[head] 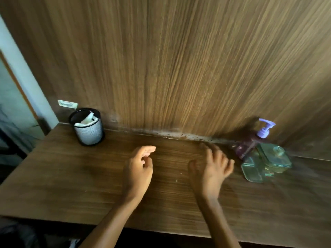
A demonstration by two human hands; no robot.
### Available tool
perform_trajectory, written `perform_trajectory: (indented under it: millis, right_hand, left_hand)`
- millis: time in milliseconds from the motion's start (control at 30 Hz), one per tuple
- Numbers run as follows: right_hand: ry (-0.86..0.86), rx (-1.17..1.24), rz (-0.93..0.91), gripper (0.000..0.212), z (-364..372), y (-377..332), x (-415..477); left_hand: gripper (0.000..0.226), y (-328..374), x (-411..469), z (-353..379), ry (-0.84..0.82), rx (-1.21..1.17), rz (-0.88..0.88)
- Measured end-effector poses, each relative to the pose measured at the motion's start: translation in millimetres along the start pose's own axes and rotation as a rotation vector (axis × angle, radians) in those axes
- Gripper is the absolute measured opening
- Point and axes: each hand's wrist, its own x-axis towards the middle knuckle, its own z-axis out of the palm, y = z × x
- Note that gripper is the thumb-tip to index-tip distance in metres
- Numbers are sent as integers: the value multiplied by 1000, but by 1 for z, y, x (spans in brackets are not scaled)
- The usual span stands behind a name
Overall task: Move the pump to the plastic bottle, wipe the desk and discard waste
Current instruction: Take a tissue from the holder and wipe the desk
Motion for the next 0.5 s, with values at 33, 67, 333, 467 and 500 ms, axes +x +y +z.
perform_trajectory:
  millis: [33,67,333,467,500]
  right_hand:
    - [-60,2,-71,43,10,-17,-8]
    - [-109,1,-124,39,18,-29,-13]
    - [-293,79,-220,32,59,-126,-37]
    - [-320,212,-256,26,76,-171,-41]
    - [-345,301,-267,28,82,-189,-39]
  left_hand:
    - [35,-1,4,-10,50,-13,-17]
    - [35,-3,8,-17,97,-28,-38]
    - [30,-25,22,-87,357,-184,-258]
    - [30,-48,30,-112,549,-409,-479]
    - [28,-54,33,-121,607,-441,-489]
